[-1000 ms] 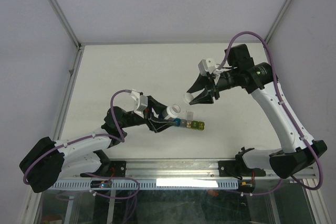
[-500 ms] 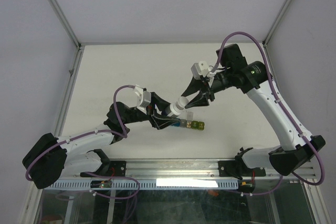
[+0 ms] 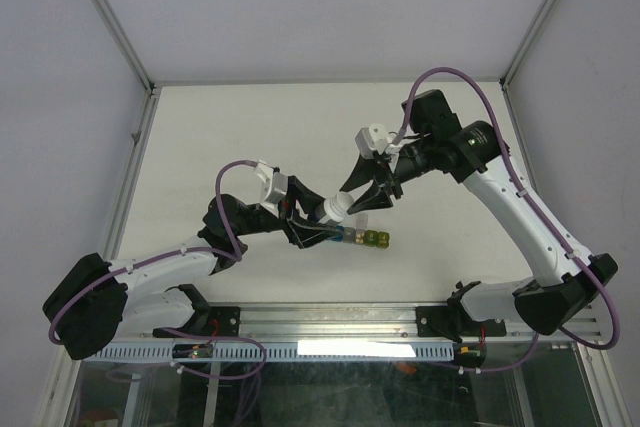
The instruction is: Sort the pills into containers
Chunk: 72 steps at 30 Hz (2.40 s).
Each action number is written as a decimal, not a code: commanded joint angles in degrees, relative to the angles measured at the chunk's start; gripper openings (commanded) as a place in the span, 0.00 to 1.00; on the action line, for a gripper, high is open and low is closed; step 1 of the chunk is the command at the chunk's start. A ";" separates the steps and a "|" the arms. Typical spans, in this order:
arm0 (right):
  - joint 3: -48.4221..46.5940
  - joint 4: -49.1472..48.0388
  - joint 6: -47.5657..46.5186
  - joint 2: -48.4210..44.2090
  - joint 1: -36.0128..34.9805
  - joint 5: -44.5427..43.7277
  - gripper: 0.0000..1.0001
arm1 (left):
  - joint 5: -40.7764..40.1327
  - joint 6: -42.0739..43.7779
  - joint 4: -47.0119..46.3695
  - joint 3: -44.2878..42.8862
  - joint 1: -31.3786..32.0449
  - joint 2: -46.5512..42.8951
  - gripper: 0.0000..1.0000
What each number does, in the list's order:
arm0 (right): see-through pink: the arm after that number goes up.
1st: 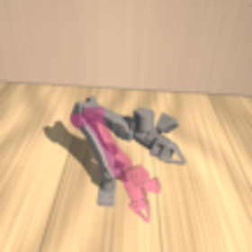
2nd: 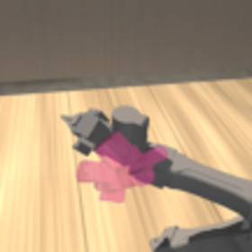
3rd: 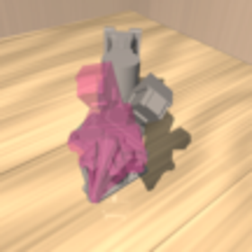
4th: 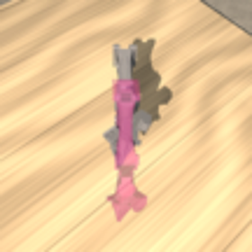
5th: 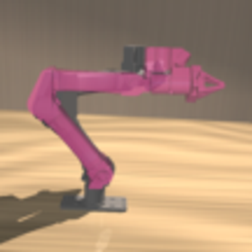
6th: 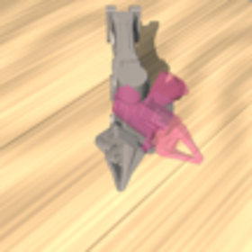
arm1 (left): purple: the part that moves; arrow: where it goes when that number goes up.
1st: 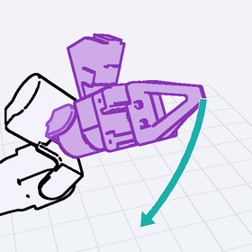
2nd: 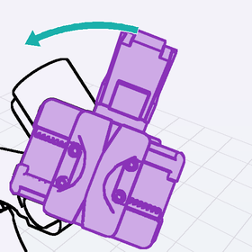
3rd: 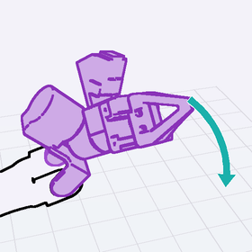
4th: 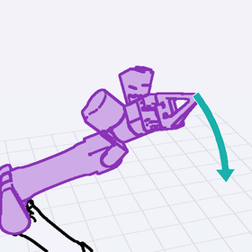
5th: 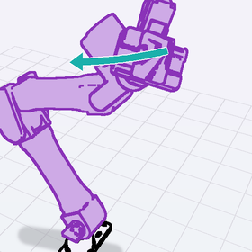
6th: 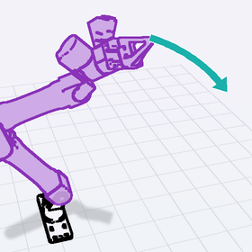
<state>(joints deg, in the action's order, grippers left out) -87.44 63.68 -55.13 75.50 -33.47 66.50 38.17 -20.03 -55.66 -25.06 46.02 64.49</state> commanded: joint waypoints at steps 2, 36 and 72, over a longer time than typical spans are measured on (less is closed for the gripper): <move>1.67 -2.76 1.68 -1.02 -0.72 1.38 0.11 | 1.58 -2.67 -6.70 -2.84 -0.39 0.33 0.00; 9.99 -31.35 57.46 6.05 -1.36 -34.32 0.08 | -39.82 24.67 -0.81 -12.35 2.00 8.97 0.00; -5.56 13.98 -20.97 1.99 7.72 4.28 0.99 | -2.42 7.21 5.74 -3.59 1.12 -1.65 0.00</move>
<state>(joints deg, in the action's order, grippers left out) -90.43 69.34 -63.11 77.78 -25.74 67.22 28.99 -9.65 -45.89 -27.83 47.27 62.37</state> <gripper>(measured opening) 0.991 0.522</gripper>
